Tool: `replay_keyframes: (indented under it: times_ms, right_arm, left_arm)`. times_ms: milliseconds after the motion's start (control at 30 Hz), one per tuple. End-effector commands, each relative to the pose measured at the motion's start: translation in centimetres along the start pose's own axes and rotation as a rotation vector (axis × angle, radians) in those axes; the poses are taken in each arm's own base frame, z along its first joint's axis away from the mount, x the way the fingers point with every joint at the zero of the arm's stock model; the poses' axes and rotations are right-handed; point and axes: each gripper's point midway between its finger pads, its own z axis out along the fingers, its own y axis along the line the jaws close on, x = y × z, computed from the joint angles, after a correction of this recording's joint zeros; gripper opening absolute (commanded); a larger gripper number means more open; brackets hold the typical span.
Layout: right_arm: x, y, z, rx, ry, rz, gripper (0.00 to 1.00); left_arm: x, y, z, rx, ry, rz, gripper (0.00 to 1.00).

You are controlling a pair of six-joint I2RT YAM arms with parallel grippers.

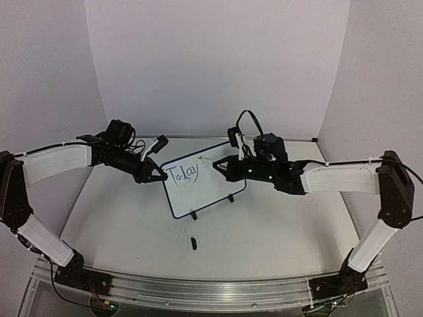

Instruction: Write a sentence on the whiteboard

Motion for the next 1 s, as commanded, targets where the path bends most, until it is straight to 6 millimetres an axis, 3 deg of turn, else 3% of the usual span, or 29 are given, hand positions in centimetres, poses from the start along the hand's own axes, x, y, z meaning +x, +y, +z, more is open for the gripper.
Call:
replay_keyframes:
  times_ms: [0, 400, 700, 967]
  right_arm:
    - [-1.5, 0.0, 0.2, 0.018, -0.045, 0.006, 0.00]
    - [-0.4, -0.5, -0.5, 0.029, -0.029, 0.024, 0.00]
    - [-0.9, 2.0, -1.9, -0.088, -0.049, 0.006, 0.00]
    - [-0.6, -0.2, -2.4, 0.005, -0.074, 0.048, 0.00]
  left_arm:
    - [0.9, 0.6, 0.5, -0.024, 0.055, -0.011, 0.00]
    - [0.8, 0.6, 0.5, -0.022, 0.054, -0.010, 0.00]
    - [0.8, 0.5, 0.5, -0.022, 0.054, -0.010, 0.00]
    - [0.8, 0.4, 0.6, -0.019, 0.053, -0.010, 0.00]
